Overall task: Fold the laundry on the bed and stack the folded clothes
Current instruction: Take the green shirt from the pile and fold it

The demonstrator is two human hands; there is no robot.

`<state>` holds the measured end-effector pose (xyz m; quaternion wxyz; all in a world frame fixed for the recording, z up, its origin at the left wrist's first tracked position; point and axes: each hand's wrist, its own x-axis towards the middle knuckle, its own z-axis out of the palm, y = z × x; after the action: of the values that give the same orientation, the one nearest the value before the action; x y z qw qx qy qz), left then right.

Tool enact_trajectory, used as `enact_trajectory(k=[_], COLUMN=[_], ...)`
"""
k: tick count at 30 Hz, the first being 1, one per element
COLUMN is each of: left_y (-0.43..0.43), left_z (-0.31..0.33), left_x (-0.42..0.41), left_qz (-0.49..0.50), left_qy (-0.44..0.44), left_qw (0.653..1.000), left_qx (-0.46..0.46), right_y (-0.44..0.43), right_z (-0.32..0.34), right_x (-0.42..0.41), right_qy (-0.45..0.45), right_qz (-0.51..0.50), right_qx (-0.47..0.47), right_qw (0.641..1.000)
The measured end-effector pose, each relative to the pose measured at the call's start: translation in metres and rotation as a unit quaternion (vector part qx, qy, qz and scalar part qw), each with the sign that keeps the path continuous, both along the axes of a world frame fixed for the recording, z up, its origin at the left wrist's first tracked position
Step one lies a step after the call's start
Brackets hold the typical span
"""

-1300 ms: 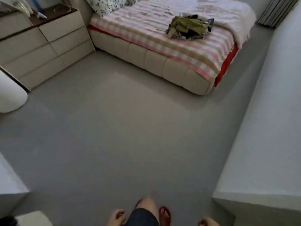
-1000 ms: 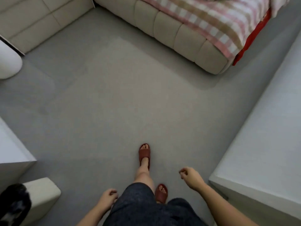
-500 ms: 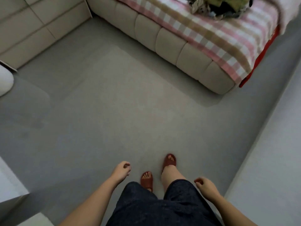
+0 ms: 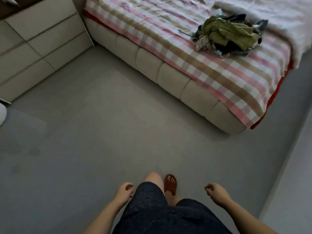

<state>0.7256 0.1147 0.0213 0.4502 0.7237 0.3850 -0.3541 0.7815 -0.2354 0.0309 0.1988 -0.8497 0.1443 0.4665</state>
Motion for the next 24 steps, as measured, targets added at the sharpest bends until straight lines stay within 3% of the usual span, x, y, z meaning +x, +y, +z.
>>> enact_trajectory(k=[4, 12, 18, 24], left_y=[0.022, 0.104, 0.133, 0.098], left_z=[0.002, -0.011, -0.005, 0.002], left_x=[0.04, 0.181, 0.351, 0.496], left_qz=[0.046, 0.0, -0.04, -0.105], left_qy=[0.041, 0.072, -0.02, -0.093], left_qw=[0.998, 0.997, 0.999, 0.99], left_qx=[0.009, 0.021, 0.018, -0.024], right_y=[0.049, 0.139, 0.155, 0.122], right_z=[0.006, 0.006, 0.003, -0.008], right_x=[0.088, 0.242, 0.322, 0.365], right_qy=[-0.037, -0.069, -0.065, -0.004], right_qz=[0.019, -0.007, -0.053, -0.13], right_qx=[0.038, 0.092, 0.067, -0.001], right_qw=[0.998, 0.993, 0.994, 0.992])
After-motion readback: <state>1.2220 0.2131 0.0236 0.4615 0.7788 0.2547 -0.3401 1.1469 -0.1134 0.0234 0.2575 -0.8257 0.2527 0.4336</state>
